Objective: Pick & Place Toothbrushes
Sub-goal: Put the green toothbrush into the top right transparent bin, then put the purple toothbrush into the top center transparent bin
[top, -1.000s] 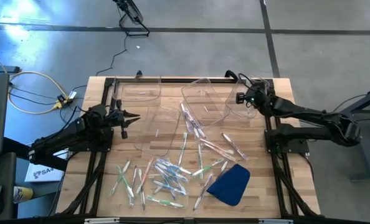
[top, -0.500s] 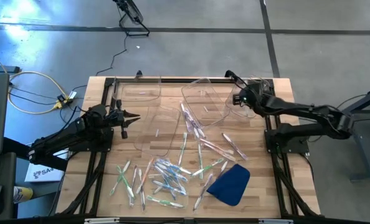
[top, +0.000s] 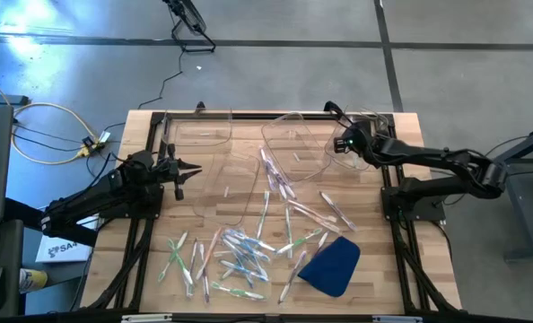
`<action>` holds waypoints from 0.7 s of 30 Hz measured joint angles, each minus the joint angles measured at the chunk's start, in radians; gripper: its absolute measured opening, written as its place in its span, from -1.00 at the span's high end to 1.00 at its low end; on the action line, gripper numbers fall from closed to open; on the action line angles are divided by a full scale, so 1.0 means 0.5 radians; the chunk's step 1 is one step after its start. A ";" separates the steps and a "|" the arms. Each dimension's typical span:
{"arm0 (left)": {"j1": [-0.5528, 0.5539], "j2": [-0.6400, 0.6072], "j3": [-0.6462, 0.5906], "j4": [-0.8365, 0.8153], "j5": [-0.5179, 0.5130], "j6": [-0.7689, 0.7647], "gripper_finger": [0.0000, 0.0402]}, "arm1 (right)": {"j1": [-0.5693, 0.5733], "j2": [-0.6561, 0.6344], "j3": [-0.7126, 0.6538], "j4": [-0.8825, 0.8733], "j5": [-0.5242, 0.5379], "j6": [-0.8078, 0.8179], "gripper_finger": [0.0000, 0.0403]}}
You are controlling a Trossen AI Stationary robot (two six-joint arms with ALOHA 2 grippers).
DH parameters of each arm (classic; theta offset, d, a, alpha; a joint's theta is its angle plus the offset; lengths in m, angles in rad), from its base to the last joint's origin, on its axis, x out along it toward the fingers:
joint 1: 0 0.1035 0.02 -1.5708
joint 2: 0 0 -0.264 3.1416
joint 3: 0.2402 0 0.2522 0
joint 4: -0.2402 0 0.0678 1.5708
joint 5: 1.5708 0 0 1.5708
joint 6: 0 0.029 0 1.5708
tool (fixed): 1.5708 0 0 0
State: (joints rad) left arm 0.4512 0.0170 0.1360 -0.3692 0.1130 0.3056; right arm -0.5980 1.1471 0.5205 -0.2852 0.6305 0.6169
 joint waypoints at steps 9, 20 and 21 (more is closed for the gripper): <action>0.000 0.000 0.000 -0.001 0.000 0.003 0.77 | 0.000 -0.068 0.000 0.026 -0.020 -0.042 0.47; 0.000 0.000 0.000 -0.001 -0.001 0.006 0.77 | 0.173 -0.460 0.149 0.136 -0.131 -0.361 0.62; 0.000 0.000 0.000 -0.001 0.000 0.007 0.77 | 0.200 -0.499 0.150 0.168 -0.180 -0.361 0.64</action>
State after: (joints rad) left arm 0.4511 0.0171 0.1360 -0.3695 0.1129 0.3092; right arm -0.4980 0.8975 0.5953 -0.2013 0.5404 0.4366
